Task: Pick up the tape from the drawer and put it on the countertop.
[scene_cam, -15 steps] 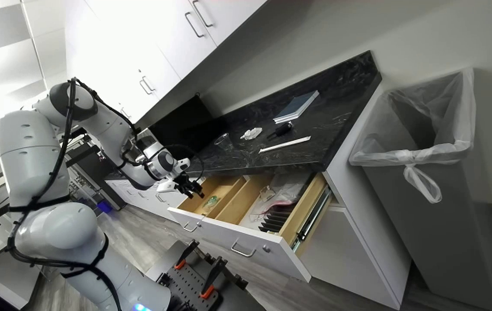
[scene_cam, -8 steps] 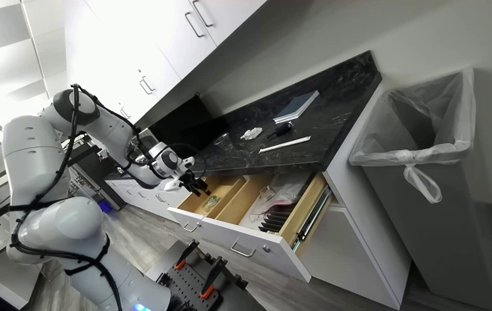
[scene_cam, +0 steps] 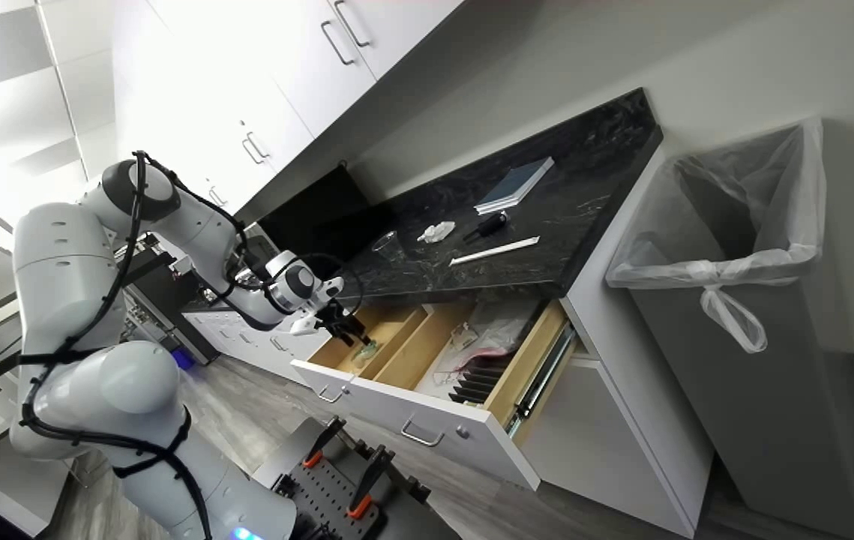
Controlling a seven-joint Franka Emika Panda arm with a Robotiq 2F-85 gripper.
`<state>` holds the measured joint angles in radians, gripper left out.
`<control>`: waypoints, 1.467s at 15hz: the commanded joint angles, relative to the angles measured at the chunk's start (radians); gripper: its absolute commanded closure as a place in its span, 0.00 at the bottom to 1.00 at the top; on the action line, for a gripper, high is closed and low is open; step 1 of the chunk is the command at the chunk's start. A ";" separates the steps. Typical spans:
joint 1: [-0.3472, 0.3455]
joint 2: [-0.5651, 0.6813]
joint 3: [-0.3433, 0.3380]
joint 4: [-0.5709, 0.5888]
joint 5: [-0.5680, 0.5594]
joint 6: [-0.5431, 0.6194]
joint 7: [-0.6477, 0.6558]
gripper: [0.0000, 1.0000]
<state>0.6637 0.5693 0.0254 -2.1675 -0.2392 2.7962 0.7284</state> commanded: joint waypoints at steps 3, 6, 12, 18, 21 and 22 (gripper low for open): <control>0.015 0.030 -0.013 0.035 0.029 -0.013 -0.043 0.00; 0.022 0.041 -0.020 0.044 0.026 -0.010 -0.045 0.00; 0.040 0.068 -0.043 0.067 0.015 -0.005 -0.044 0.00; 0.038 0.097 -0.041 0.086 0.030 0.006 -0.068 0.00; 0.040 0.108 -0.043 0.093 0.033 0.004 -0.082 0.00; 0.040 0.111 -0.043 0.094 0.034 0.004 -0.087 0.25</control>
<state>0.6936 0.6635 -0.0083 -2.0936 -0.2293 2.7974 0.6799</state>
